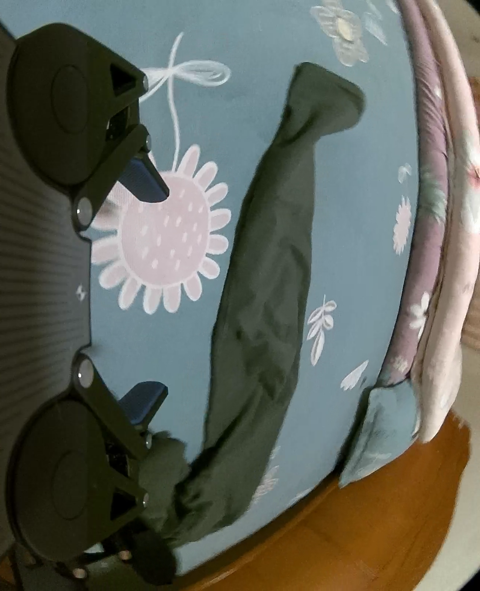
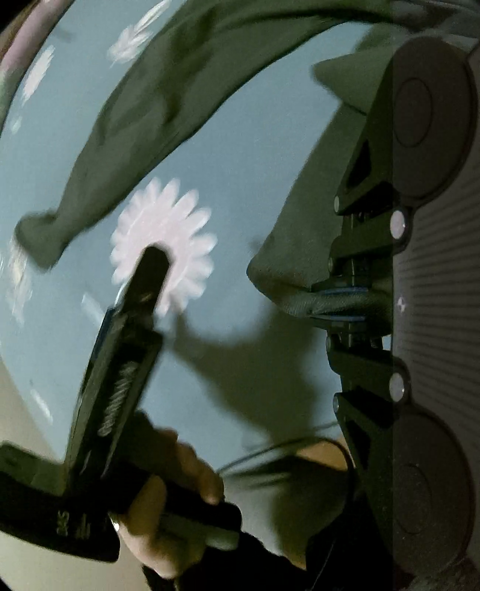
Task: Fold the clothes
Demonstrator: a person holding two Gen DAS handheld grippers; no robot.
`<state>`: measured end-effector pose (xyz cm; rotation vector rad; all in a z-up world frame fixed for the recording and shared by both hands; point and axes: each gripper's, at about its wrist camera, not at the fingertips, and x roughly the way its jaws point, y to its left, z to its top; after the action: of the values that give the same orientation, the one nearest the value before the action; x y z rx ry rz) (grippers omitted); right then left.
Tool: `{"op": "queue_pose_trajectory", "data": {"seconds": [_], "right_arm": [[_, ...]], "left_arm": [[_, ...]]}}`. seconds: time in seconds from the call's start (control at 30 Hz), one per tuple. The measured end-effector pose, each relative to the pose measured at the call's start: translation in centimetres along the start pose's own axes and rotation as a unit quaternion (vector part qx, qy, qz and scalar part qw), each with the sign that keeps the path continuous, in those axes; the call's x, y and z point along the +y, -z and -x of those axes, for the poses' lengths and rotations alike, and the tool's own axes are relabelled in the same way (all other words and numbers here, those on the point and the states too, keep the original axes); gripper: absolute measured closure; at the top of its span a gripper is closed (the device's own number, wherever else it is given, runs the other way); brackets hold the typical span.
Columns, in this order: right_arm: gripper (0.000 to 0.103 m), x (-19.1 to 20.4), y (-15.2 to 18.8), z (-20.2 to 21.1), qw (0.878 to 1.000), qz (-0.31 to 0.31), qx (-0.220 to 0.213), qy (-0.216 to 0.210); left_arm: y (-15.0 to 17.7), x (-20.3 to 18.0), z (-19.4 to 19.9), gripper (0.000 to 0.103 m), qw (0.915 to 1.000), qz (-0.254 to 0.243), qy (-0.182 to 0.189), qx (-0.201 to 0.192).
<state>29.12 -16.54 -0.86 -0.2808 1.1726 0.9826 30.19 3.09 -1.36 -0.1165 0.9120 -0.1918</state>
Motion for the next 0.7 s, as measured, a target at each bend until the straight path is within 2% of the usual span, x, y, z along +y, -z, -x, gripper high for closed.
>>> {"op": "queue_pose_trajectory", "data": {"seconds": [0.2, 0.33, 0.47, 0.7], "right_arm": [[0.090, 3.0, -3.2, -2.5, 0.998, 0.042, -0.010, -0.054], [0.090, 4.0, -4.7, -4.2, 0.995, 0.052, -0.014, -0.088], [0.088, 5.0, -5.6, -5.7, 0.994, 0.057, -0.011, -0.096], [0.062, 2.8, -5.6, -4.0, 0.996, 0.010, -0.039, -0.081]], "left_arm": [[-0.1, 1.5, 2.4, 0.000, 0.9993, -0.028, -0.022, 0.006], [0.5, 3.0, 3.6, 0.000, 0.9987, -0.020, -0.046, 0.013], [1.1, 4.1, 4.0, 0.000, 0.9984, -0.008, -0.054, 0.017], [0.9, 5.7, 3.3, 0.001, 0.9993, 0.019, -0.029, 0.015]]}}
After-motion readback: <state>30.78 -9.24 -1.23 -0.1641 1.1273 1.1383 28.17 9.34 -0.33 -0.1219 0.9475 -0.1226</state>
